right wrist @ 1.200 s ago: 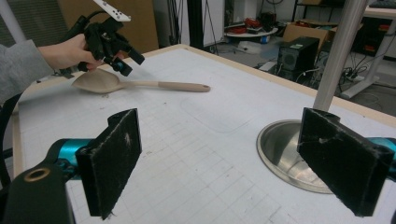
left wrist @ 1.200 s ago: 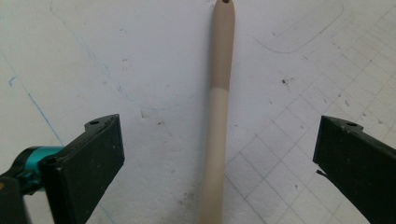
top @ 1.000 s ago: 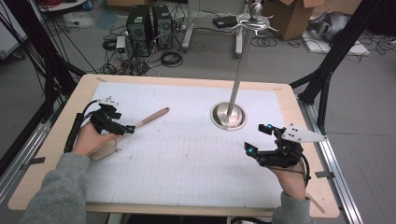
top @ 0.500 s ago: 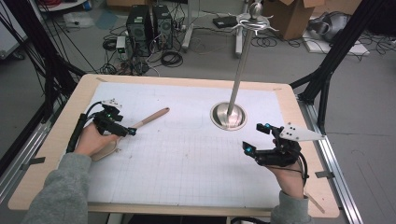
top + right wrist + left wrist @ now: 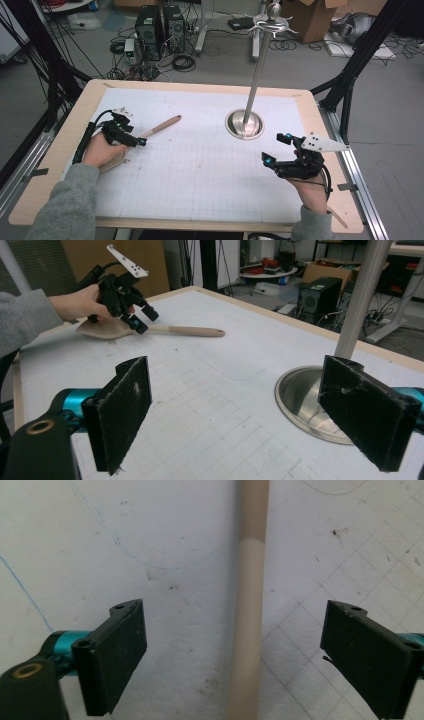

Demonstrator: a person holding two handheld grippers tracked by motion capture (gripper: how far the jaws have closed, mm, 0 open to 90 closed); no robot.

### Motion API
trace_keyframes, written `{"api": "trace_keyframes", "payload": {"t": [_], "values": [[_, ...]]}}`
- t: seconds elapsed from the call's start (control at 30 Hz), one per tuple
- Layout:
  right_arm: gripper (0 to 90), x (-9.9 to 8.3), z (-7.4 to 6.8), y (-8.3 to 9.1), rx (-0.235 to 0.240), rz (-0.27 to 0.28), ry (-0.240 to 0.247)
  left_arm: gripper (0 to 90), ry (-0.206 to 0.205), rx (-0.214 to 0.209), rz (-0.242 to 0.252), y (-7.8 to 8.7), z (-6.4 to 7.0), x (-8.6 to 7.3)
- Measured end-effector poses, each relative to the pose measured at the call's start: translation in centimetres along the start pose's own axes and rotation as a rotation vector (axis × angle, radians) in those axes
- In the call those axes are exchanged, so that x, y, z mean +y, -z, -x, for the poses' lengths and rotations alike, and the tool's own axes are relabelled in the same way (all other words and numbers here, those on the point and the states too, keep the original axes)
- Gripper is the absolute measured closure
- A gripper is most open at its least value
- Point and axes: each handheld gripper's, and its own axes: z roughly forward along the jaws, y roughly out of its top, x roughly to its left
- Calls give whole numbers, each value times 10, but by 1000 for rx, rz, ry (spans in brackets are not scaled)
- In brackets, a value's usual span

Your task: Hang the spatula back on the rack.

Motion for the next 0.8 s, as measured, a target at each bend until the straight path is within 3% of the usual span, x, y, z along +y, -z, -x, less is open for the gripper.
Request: {"api": "trace_keyframes", "payload": {"t": [0.03, 0.4, 0.8], "values": [[131, 0, 0, -1, 2, 3, 4, 211, -13, 6, 0, 1, 0, 0], [131, 0, 0, 0, 4, 3, 3, 359, -43, 6, -16, 1, 1, -6], [132, 0, 0, 0, 3, 1, 6, 578, -19, 50, -39, 3, 3, -7]]}}
